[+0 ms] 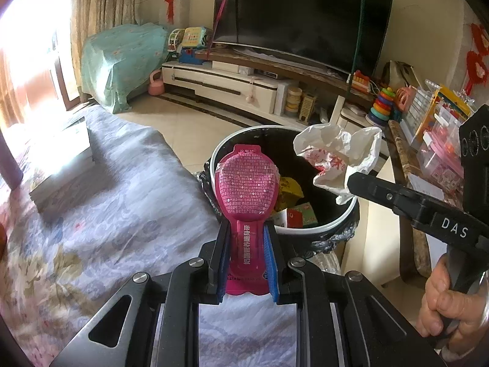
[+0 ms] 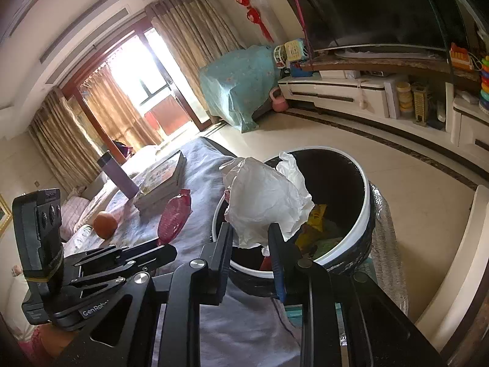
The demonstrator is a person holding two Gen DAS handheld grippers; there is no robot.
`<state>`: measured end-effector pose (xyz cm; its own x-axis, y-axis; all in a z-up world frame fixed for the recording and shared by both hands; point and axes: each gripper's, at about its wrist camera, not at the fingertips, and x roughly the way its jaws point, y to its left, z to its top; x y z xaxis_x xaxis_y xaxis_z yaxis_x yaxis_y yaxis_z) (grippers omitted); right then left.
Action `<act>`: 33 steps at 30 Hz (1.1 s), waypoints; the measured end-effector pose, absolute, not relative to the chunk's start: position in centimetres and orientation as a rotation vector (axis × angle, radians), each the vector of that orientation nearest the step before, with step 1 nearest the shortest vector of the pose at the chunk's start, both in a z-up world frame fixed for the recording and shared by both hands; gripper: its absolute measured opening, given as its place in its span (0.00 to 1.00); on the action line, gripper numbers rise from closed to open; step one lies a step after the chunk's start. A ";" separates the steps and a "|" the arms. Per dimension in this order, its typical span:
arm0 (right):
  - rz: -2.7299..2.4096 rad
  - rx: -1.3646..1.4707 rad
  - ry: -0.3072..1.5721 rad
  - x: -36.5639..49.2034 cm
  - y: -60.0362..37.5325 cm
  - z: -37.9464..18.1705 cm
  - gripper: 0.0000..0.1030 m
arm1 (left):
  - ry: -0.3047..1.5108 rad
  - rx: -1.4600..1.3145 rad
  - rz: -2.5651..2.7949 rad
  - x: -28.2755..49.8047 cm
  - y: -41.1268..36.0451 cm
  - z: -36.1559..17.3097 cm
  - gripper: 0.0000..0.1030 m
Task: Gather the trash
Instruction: 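Carry pink hairbrush and white tissue with both tools over the bin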
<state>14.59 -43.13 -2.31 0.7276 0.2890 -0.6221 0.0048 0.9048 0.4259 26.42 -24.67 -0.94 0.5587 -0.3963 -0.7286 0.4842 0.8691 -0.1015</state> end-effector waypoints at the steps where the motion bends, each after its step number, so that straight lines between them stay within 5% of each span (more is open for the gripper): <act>1: 0.161 0.420 0.749 14.7 -43.2 -2.4 0.23 | 0.830 0.115 -0.520 26.6 -24.7 -1.0 0.18; 33: 0.115 0.408 0.811 17.5 -45.1 -3.4 0.23 | 0.853 0.144 -0.525 29.4 -27.9 -1.7 0.18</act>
<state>17.53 -45.11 -3.42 0.6870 0.2535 -0.6810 0.0551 0.9163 0.3967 29.38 -27.87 -1.75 0.5399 -0.3836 -0.7493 0.4962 0.8640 -0.0848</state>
